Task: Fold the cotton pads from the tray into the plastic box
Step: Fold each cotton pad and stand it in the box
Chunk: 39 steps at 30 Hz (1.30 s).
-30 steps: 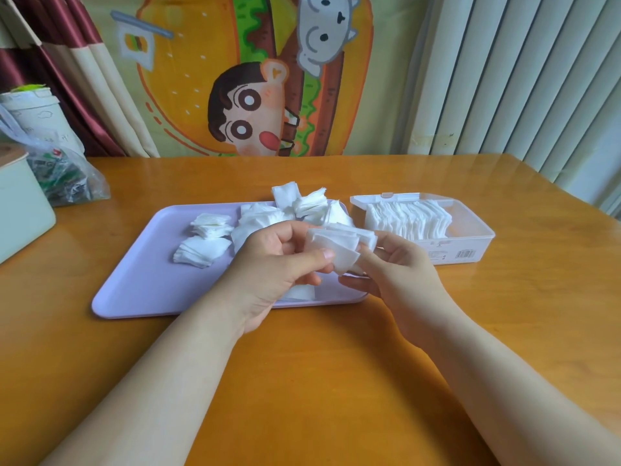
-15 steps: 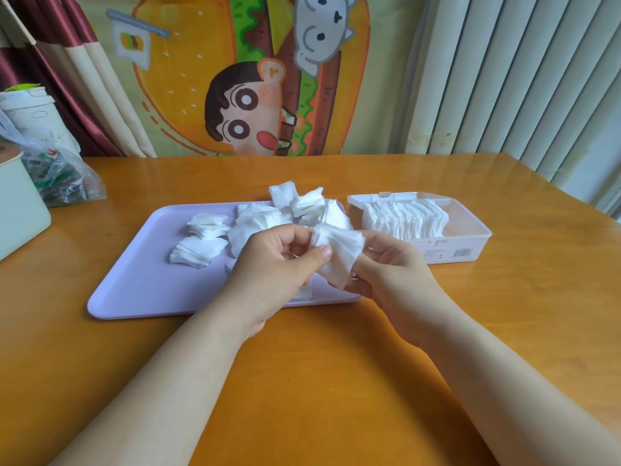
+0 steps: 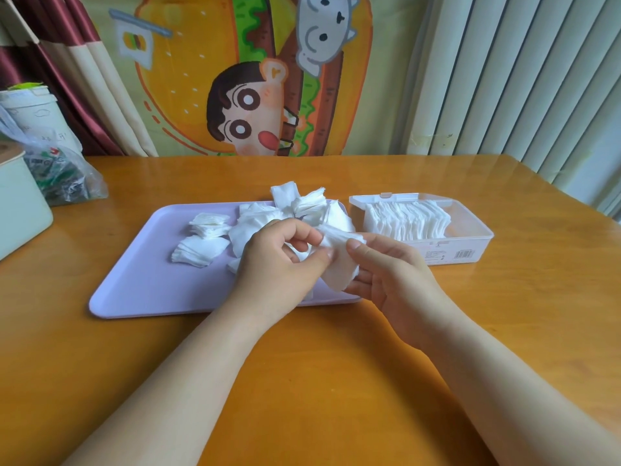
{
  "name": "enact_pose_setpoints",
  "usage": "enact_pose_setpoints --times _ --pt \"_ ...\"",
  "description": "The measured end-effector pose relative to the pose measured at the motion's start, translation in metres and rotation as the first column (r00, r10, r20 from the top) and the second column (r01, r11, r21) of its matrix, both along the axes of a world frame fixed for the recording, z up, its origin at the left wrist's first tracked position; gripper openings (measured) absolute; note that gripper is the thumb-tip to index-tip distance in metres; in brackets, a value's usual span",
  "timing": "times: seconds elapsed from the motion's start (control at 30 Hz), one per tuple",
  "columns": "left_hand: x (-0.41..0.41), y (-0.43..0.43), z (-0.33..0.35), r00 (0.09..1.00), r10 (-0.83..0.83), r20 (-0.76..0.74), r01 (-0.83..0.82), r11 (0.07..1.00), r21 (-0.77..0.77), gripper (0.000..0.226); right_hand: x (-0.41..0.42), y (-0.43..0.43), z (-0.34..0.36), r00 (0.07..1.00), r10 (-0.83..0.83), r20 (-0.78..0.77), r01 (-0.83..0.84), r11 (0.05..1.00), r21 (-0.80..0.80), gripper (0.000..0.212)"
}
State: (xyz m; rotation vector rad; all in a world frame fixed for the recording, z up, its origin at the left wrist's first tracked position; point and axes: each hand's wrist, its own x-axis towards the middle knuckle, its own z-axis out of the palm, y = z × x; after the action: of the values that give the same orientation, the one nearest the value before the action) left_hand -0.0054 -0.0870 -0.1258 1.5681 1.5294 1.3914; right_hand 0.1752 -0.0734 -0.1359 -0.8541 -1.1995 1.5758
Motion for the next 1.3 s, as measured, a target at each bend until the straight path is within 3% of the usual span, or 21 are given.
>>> enact_pose_setpoints --times 0.17,0.43,0.57,0.7,0.8,0.87,1.0,1.17,1.3 --pt "0.000 0.001 -0.001 0.999 -0.022 -0.035 0.024 0.999 0.041 0.011 -0.001 0.002 -0.002 1.000 -0.021 0.015 0.022 0.999 -0.032 0.026" --pt "-0.001 0.003 -0.003 0.995 -0.027 0.093 0.029 0.999 -0.014 0.007 -0.001 0.004 -0.005 1.000 -0.021 -0.003 0.021 0.999 -0.042 0.026" --pt "0.001 0.003 -0.004 0.996 -0.012 0.091 0.015 0.999 -0.029 0.006 -0.002 -0.001 0.002 0.998 0.022 0.055 -0.023 1.000 0.015 0.037" --pt "-0.002 0.003 -0.001 0.997 -0.006 0.071 0.007 1.000 -0.024 0.015 -0.004 -0.002 0.000 0.988 -0.063 0.140 0.047 0.992 0.115 0.025" --pt "-0.010 0.002 0.003 0.993 -0.096 0.064 0.104 0.984 -0.144 0.032 -0.002 -0.001 -0.001 0.978 -0.064 0.198 0.036 0.989 0.142 0.023" --pt "-0.011 0.000 0.005 0.983 -0.170 0.068 0.180 0.963 -0.202 0.024 -0.004 -0.001 0.000 0.968 -0.060 0.244 0.025 0.989 0.145 0.024" --pt "-0.009 -0.003 0.008 0.964 -0.254 0.085 0.265 0.946 -0.186 0.007 -0.009 -0.003 0.000 0.966 -0.073 0.247 0.041 0.991 0.130 0.032" --pt "-0.010 -0.005 0.009 0.915 -0.393 0.095 0.404 0.898 -0.175 0.033 -0.009 -0.006 0.003 0.959 -0.059 0.278 0.025 0.992 0.124 0.050" --pt "-0.004 -0.003 0.004 0.932 -0.360 0.036 0.361 0.921 -0.144 0.025 -0.014 -0.007 0.004 0.931 -0.090 0.355 0.046 0.990 0.130 0.067"
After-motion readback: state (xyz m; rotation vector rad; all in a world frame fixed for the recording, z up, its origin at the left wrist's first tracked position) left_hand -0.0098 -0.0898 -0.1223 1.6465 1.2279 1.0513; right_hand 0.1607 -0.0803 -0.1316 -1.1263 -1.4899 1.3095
